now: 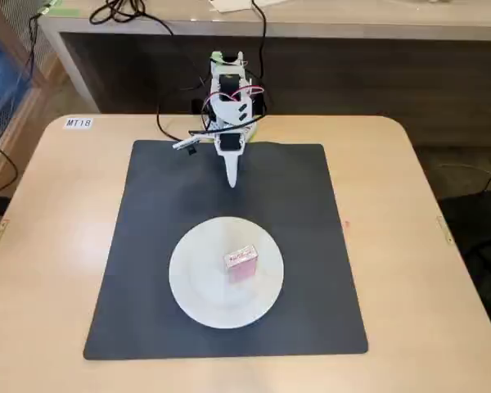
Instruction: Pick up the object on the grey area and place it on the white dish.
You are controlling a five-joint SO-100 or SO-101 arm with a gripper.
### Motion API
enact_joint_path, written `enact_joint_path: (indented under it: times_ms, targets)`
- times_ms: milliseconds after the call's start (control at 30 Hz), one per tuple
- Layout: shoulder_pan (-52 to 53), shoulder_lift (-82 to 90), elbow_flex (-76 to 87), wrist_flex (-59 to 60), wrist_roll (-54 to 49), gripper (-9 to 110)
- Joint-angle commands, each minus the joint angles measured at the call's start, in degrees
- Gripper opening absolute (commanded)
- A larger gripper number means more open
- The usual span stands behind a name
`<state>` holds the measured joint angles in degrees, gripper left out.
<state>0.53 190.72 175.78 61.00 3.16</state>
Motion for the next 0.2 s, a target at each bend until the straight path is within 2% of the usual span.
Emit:
enact_joint_path:
  times_ms: [0, 167]
  targets:
    - [0.00, 1.32, 2.90, -0.44, -0.53, 0]
    - [0.00, 1.32, 2.90, -0.44, -0.53, 0]
